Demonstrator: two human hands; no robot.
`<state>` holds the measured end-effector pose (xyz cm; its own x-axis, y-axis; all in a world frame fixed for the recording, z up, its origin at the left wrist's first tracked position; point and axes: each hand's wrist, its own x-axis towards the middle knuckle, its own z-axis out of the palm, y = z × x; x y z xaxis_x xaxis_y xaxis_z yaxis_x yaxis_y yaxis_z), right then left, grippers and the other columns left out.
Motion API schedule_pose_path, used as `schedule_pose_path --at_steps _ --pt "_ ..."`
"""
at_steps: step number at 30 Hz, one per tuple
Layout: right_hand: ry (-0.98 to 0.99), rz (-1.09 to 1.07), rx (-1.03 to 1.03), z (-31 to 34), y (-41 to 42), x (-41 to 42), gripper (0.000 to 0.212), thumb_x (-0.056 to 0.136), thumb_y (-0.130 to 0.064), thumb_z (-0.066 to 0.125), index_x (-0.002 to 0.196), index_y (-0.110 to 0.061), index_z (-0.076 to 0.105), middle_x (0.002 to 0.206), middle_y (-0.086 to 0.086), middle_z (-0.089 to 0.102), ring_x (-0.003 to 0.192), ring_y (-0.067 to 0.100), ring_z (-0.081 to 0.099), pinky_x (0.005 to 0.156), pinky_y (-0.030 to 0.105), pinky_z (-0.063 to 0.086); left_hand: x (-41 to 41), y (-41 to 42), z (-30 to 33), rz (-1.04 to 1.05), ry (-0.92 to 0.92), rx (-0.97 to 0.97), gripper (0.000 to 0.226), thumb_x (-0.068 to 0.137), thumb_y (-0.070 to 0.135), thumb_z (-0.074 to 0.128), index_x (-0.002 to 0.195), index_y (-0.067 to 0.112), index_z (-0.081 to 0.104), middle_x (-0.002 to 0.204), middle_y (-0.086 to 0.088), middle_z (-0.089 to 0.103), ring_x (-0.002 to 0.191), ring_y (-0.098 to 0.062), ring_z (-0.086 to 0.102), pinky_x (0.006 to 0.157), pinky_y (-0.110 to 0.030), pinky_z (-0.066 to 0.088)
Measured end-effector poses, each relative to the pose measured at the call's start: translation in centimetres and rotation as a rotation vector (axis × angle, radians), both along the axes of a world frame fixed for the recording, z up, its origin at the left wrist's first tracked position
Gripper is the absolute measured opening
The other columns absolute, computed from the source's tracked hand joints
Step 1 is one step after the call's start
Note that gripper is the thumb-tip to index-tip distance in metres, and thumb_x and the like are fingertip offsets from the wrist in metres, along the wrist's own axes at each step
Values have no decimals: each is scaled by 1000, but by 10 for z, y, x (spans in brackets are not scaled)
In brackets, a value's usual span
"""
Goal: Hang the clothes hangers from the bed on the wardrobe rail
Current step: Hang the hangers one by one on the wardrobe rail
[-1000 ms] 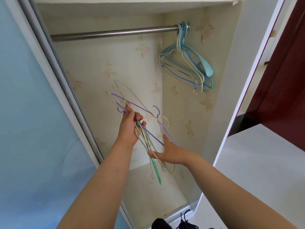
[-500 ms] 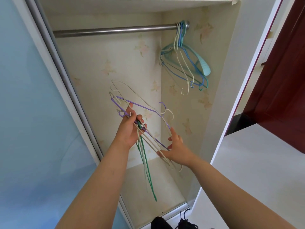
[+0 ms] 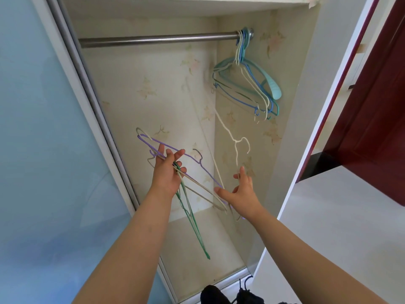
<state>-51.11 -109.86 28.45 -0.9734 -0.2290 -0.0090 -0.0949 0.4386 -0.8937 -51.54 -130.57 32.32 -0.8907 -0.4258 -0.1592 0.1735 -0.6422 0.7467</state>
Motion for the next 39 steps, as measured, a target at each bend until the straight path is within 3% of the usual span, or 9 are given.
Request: schedule_pose_path --at_steps 4,9,13,17,19,22,25,31,39 --pt "43 -6 30 6 2 6 106 72 -59 71 151 -26 8 128 -9 31 97 12 44 94 35 45 -1 5 1 61 -30 -40 16 103 24 43 118 31 45 58 5 49 54 -10 38 48 -22 34" --pt "-51 -54 -61 10 0 12 100 78 -56 67 153 -21 10 134 0 33 117 13 42 94 28 35 -2 20 3 56 -63 -138 7 102 31 44 107 27 43 56 6 34 52 -10 31 46 -21 30" --pt "-30 -95 -54 9 -4 20 107 75 -58 68 153 -27 1 144 1 25 130 19 38 105 38 38 2 26 9 72 -49 -223 27 101 36 43 127 29 47 60 4 32 52 -10 30 48 -22 31" --pt "-86 -112 54 14 -7 22 110 76 -58 67 153 -21 -2 153 7 14 135 27 37 103 39 35 9 33 12 105 0 -379 37 102 36 41 139 35 41 59 6 30 52 -8 30 48 -22 31" --pt "-92 -106 208 17 -8 24 112 76 -61 66 152 -18 -4 152 10 15 129 29 43 93 38 40 11 35 14 101 10 -457 39 102 36 41 141 35 40 57 7 30 51 -7 30 47 -22 30" --pt "15 -111 398 20 -11 28 116 74 -65 63 152 -18 -8 141 8 25 106 27 56 74 32 40 12 38 16 88 0 -528 37 102 34 41 139 36 44 59 3 27 48 -7 29 46 -23 26" --pt "136 -159 443 22 -18 33 119 72 -68 62 151 -18 -11 132 4 29 81 23 52 66 29 39 13 38 16 85 -18 -541 34 102 33 41 135 39 49 58 3 26 48 -8 28 45 -23 26" --pt "103 -257 283 16 -34 36 123 71 -68 65 151 -19 -14 138 7 27 100 29 59 69 30 39 14 38 22 103 -36 -495 26 102 33 41 123 41 52 59 1 26 51 -11 24 46 -24 25" --pt "250 -443 -31 20 -39 18 123 70 -57 73 151 -19 -12 131 6 31 103 30 55 71 30 39 18 50 12 43 -101 -419 27 101 39 42 124 28 53 56 2 31 46 -10 25 46 -24 23"
